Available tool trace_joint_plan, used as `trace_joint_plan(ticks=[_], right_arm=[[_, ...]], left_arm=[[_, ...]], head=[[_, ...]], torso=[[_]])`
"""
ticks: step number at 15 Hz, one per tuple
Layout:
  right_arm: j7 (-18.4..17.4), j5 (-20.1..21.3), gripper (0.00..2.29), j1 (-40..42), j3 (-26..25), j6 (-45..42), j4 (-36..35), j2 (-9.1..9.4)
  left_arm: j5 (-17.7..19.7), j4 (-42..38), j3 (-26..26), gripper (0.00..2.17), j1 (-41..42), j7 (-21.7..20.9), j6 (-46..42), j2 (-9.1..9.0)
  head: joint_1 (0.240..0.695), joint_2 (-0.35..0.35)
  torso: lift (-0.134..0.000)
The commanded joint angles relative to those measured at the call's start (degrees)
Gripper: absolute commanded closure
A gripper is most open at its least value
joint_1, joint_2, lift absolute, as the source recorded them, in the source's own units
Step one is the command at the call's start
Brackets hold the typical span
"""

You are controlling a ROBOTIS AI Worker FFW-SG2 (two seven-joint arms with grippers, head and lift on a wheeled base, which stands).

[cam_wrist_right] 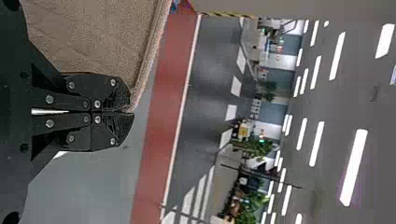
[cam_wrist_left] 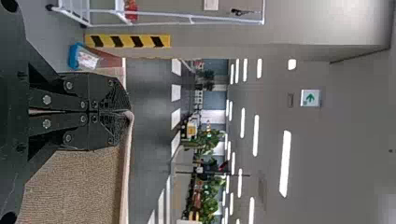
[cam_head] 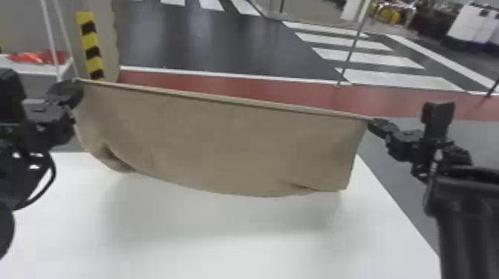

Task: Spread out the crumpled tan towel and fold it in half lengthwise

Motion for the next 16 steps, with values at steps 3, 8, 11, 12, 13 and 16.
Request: trace_joint_plan(ticks=[3, 8, 11, 12, 13, 16], right_arm=[[-0.09, -1.01, 1.51, -7.77, 1.23, -8.56, 8.77, -2.19], [2.89, -10.5, 1.51, 6.29, 0.0, -9.96, 4.73, -7.11], [6.06, -13.67, 1.51, 16.49, -3.43, -11.19, -0.81, -7.11], [6.85, -15.25, 1.51, 19.74, -4.66, -11.72, -1.95, -7.2], [9.05, -16.39, 1.51, 21.94, -5.98, -12.78, -2.66, -7.11], [11.24, -19.99, 1.51, 28.36, -10.2, -15.24, -5.2, -6.41]], left_arm=[[-0.12, 5.14, -0.61, 2.13, -5.91, -0.23, -4.84, 0.55], [-2.4, -9.1, 0.62, 2.13, 13.95, -0.75, -4.84, 4.95], [-5.22, -16.13, 0.62, 2.13, 25.55, -1.37, -6.24, 6.7], [-6.27, -17.01, 0.79, 2.13, 28.36, -2.07, -6.6, 6.79], [-6.36, -17.1, 0.79, 2.13, 30.03, -2.34, -7.3, 6.7], [-9.26, -19.56, 0.88, 2.13, 36.01, -2.42, -8.88, 5.65]], head=[[0.431, -0.201], [0.45, -0.211], [0.56, -0.252], [0.585, -0.263], [0.612, -0.277], [0.684, -0.312]], torso=[[-0.124], [-0.124], [-0.124], [-0.124], [-0.124], [-0.124]])
